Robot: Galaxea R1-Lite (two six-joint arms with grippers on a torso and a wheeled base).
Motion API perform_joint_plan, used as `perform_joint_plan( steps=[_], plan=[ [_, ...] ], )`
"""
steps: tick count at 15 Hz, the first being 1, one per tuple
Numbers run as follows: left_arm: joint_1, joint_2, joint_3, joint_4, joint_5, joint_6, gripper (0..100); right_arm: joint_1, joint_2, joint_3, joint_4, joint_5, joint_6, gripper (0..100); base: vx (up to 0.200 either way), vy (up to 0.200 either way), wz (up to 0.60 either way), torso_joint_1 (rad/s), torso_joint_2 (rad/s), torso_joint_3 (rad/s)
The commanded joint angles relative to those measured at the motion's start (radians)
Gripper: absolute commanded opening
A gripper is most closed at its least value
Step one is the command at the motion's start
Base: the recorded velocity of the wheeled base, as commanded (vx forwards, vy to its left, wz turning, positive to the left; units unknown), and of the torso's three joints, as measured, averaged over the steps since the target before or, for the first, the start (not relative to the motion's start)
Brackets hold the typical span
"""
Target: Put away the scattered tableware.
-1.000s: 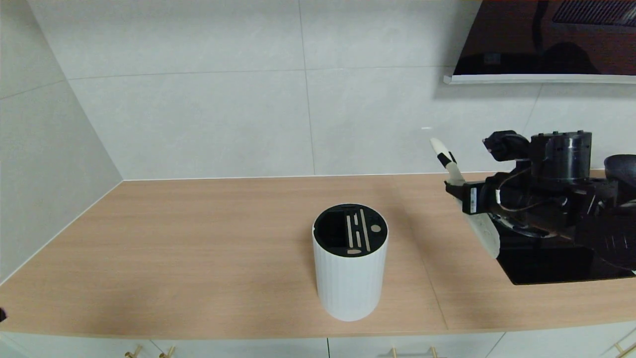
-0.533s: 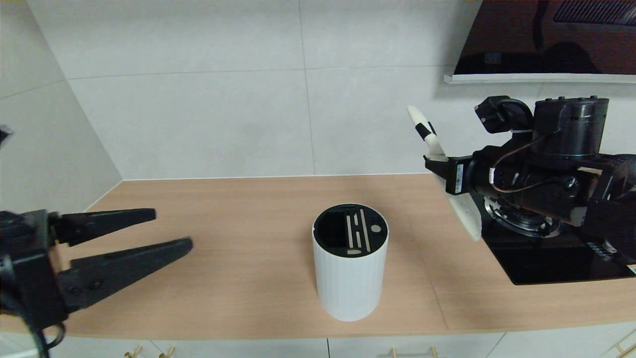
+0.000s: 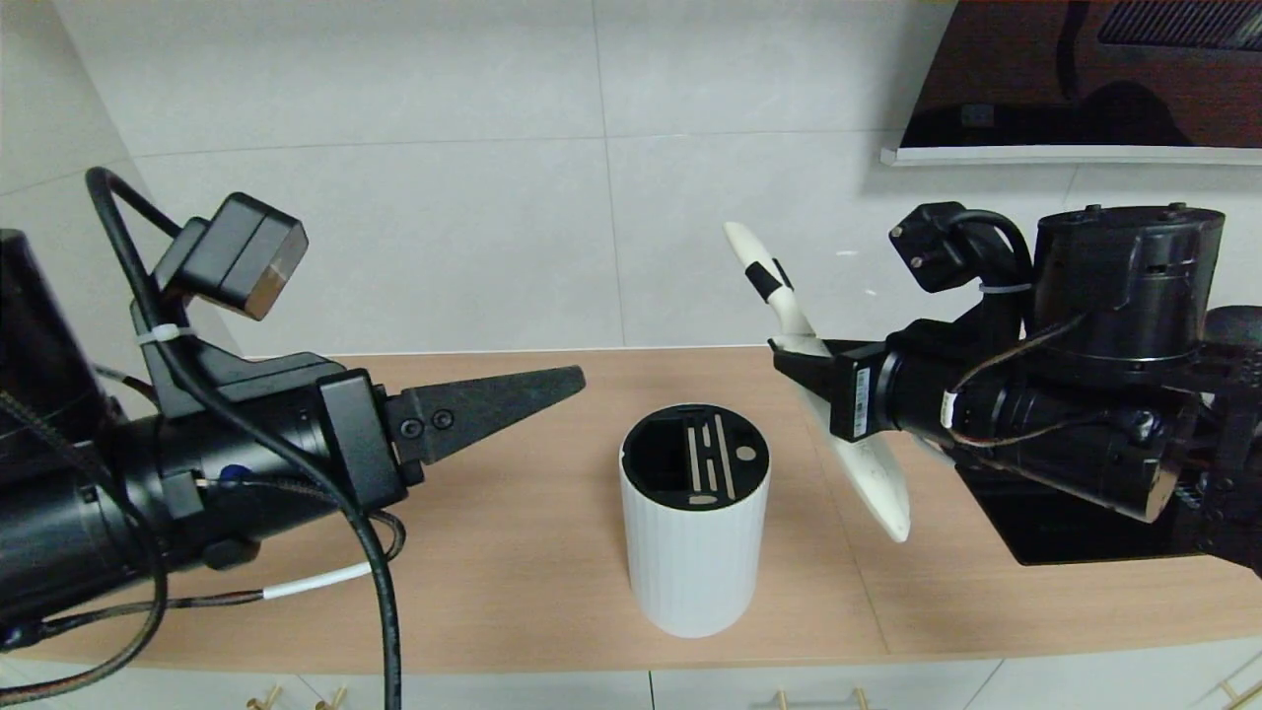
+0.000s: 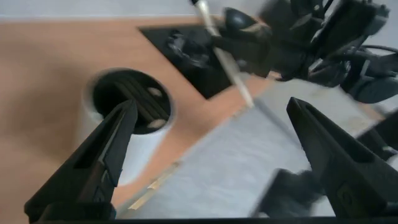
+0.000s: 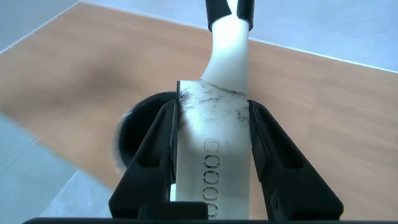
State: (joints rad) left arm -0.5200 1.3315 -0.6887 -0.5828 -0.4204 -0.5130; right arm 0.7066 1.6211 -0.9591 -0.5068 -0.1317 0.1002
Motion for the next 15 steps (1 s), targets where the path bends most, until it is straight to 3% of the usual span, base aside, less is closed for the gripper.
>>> perform_joint_plan(
  steps=[1,2,5,9,15],
  plan=[
    [-0.029,0.028,-0.002,-0.02,0.0,-0.035,100,0.039,0.0,0.005,-0.001,0.0,0.013,0,0.0,0.0,0.0,0.0,0.0,0.0],
    [-0.043,0.038,-0.003,-0.085,0.0,-0.108,100,0.068,0.006,0.003,-0.001,0.0,0.041,0,0.0,0.0,0.0,0.0,0.0,0.0],
    [-0.063,0.092,-0.005,-0.147,0.019,-0.185,100,0.122,0.006,0.005,-0.002,0.0,0.07,0,0.0,0.0,0.0,0.0,0.0,0.0],
    [-0.12,0.196,-0.015,-0.241,0.127,-0.233,100,0.168,0.01,0.016,-0.009,0.004,0.085,0,0.0,0.0,0.0,0.0,0.0,0.0],
    [-0.155,0.291,-0.014,-0.33,0.203,-0.233,100,0.232,0.02,0.025,-0.01,0.009,0.099,0,0.0,0.0,0.0,0.0,0.0,0.0]
  ],
)
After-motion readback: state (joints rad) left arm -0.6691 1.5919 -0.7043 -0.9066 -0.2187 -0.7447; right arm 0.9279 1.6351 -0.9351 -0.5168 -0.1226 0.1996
